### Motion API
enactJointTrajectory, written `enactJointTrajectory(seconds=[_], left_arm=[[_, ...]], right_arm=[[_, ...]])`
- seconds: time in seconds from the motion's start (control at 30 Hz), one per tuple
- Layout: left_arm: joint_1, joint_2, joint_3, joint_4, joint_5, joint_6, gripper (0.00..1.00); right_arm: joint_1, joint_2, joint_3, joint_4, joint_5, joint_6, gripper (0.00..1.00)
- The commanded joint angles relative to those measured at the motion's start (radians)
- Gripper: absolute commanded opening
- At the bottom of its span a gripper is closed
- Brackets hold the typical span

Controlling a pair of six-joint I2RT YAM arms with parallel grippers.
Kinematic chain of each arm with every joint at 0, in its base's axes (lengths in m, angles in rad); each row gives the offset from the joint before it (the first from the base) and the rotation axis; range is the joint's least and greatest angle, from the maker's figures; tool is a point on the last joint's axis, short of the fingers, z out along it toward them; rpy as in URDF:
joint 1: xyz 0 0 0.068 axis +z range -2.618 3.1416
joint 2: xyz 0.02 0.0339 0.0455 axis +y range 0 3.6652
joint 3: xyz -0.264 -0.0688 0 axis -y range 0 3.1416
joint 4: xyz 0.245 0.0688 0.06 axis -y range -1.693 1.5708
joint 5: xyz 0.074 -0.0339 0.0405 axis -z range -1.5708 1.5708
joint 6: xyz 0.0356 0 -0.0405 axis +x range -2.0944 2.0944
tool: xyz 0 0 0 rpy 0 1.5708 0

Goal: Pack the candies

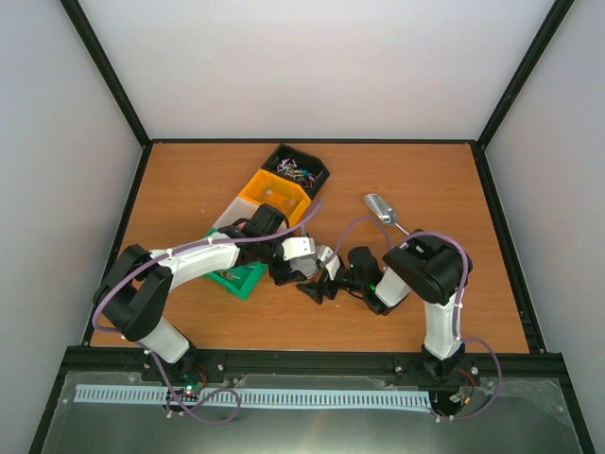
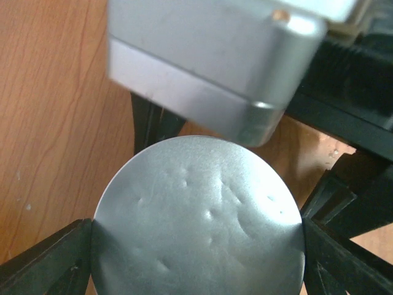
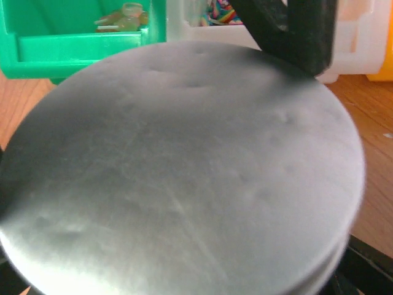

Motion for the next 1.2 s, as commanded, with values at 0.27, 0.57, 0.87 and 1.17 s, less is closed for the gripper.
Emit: enactJointTrajectory(seconds=[0.27,0.57,0.87,1.17], left_arm=[[-0.008,-0.007,-0.011,0.030,-0.081,-0.031,0.73],[-0.010,-0.003,-0.003,-0.002,-0.071,-0.018,0.73],[-0.010,0.017,0.025,-0.146,0.040,0.178,0.71],[-0.010,0.007,0.041,-0.309,0.123,0.469,0.70]], right_arm=[[0.022,0.034,-0.010,0.134,0.094,0.046,1.00],[0.046,0.068,-0.002,0.166,0.087,0.022,0.81],[0.023,0.014,-0.056,0.164,-0.034,-0.030,0.50],[-0.002,-0.064,-0.051,-0.010,-0.184,-0.136,0.50]])
